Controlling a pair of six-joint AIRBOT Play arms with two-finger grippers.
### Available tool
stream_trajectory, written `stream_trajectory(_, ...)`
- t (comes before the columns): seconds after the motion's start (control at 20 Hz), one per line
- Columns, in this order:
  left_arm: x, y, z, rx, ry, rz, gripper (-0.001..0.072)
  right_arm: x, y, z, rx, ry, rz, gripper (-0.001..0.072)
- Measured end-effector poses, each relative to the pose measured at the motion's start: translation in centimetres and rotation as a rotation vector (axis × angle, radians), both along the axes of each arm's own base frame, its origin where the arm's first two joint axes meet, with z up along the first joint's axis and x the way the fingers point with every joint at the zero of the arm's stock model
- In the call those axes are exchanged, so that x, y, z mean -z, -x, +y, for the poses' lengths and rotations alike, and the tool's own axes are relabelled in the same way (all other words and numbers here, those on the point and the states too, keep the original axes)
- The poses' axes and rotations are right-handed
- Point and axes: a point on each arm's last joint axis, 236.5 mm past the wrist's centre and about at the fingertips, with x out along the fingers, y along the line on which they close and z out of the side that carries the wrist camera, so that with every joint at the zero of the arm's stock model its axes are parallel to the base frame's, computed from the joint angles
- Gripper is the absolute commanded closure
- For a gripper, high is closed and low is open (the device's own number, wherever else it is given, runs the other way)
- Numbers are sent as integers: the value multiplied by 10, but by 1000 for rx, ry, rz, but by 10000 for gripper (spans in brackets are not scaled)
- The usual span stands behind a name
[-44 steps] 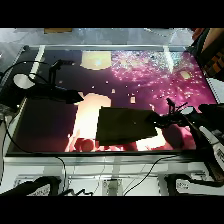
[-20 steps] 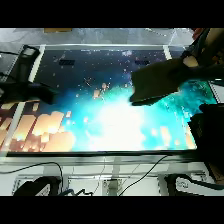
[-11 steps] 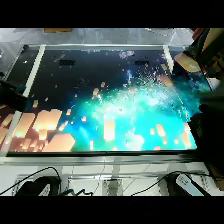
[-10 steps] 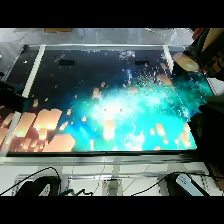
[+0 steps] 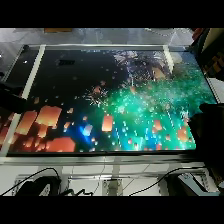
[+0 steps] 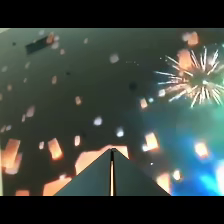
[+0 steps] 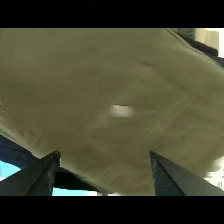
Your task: Fold the clothes and pants, and hang the long-sleeved shirts on hangers.
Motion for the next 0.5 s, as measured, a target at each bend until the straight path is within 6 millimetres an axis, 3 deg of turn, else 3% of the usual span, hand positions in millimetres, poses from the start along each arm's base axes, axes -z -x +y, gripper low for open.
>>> stream_trajectory(0.1,0,0,0,0,0,0,695,2,1,-1,7,-4,-9,322)
stream_trajectory(0.15,0,0,0,0,1,0,695,2,-5,-1,-17,-3,-25,551)
stream_trajectory(0.2,0,0,0,0,1,0,695,2,-14,0,-56,-6,-48,671)
stream_trajectory(0.35,0,0,-1,2,2,0,695,0,-64,16,-264,-20,-140,669)
stream_trajectory(0.5,0,0,-1,2,3,0,695,-3,-126,56,-547,-29,-182,670)
